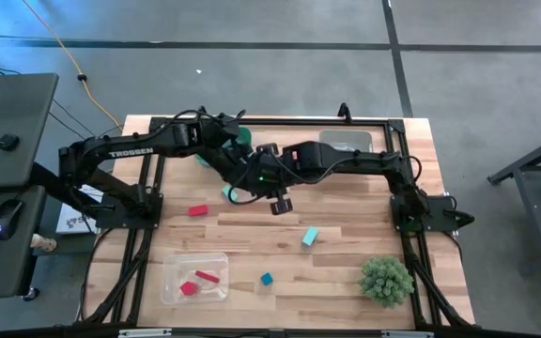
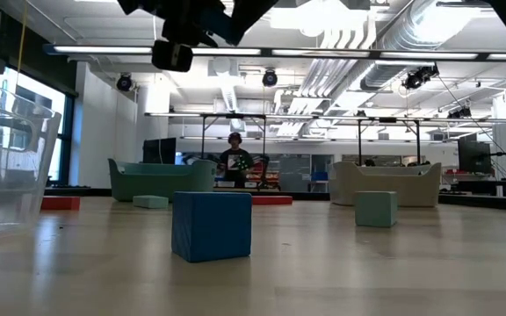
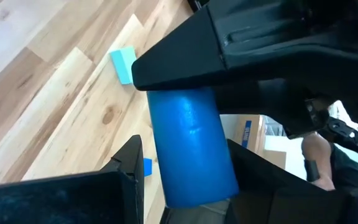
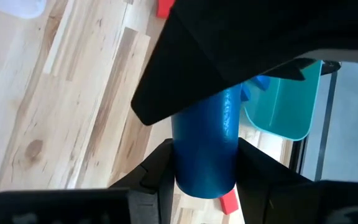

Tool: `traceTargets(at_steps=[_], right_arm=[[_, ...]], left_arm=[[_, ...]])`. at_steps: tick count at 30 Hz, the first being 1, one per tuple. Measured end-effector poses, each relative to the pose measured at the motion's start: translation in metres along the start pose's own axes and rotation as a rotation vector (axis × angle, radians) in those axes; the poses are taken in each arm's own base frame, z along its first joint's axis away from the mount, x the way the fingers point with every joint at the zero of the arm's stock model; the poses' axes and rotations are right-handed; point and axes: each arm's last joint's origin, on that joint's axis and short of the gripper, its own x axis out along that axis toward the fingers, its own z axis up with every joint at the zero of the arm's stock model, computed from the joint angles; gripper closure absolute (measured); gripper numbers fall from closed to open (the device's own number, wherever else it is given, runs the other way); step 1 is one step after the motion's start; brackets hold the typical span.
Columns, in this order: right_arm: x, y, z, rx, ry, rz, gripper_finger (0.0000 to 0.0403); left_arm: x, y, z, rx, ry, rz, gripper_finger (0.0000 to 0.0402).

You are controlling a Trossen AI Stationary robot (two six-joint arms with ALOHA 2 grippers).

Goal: Sort & place blocks by color
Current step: Put the blue block into the green bin

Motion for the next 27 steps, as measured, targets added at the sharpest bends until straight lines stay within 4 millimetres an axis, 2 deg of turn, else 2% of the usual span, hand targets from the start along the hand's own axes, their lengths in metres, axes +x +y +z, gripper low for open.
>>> traceTargets(at_steps=[13, 23, 27], right_arm=[[-0.0007, 0.0023, 0.0017, 0.049, -0.017, 0.021, 0.0297], [-0.0009, 0.0022, 0.0029, 0.093, -0.033, 0.033, 0.0297], [-0.0011, 0.0026, 0.0028, 0.094, -0.032, 0.037, 0.0297]], left_arm=[[0.0003, -0.0008, -0.0006, -0.002, 0.021, -0.022, 0.0273], [0.0002, -0.0025, 0.0012, 0.037, 0.004, -0.036, 0.0349], [0.0002, -0.0029, 0.0014, 0.043, 0.003, -0.04, 0.0364]])
